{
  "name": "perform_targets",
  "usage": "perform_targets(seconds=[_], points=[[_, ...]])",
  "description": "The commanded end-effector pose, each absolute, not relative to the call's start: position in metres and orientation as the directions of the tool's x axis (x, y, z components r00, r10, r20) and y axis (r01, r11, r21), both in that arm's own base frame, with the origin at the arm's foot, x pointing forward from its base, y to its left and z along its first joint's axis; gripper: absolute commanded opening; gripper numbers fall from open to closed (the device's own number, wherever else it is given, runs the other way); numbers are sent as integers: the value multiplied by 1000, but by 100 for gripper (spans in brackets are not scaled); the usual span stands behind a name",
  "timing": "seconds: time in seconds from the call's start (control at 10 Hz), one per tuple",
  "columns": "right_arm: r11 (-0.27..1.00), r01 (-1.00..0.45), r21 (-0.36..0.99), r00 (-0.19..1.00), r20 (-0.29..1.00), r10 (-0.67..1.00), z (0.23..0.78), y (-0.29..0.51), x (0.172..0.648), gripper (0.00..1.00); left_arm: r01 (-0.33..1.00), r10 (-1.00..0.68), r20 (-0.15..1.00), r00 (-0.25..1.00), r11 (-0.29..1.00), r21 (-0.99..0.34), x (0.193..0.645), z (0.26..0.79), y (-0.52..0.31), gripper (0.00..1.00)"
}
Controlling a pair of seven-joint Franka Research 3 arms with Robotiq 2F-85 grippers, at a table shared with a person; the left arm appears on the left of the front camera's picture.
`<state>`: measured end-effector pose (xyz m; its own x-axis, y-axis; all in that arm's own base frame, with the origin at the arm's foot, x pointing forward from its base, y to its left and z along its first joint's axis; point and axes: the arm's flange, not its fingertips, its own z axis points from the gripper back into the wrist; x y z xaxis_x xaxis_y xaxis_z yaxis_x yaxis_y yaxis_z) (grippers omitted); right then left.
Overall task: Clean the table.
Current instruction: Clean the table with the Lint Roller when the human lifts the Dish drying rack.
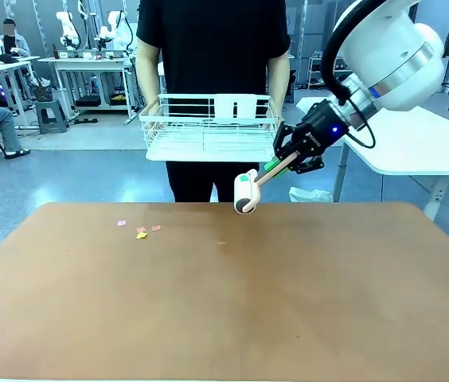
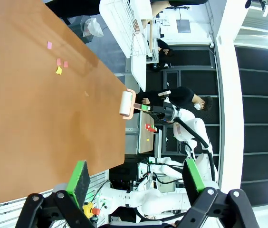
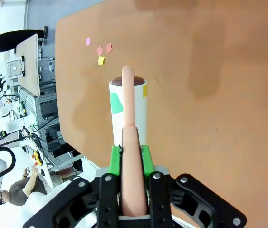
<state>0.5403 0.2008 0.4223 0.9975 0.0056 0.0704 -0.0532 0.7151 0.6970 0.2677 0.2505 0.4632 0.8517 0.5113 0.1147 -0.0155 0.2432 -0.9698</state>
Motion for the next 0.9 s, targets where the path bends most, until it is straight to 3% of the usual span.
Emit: perform_targets(seconds=[0.0,0.3,0.8], points=[[718,-41,695,999,48,11,404,231,578,21,0,510,120,852,229,-973,265,464,252,100],[757,-2,654,1000,11,-7,355,301,626,21,0,510,120,852,229,-973,265,464,252,100],[762,60,645,998,-57,-30,326,387,652,21,0,510,120,852,229,-973,265,464,252,100]])
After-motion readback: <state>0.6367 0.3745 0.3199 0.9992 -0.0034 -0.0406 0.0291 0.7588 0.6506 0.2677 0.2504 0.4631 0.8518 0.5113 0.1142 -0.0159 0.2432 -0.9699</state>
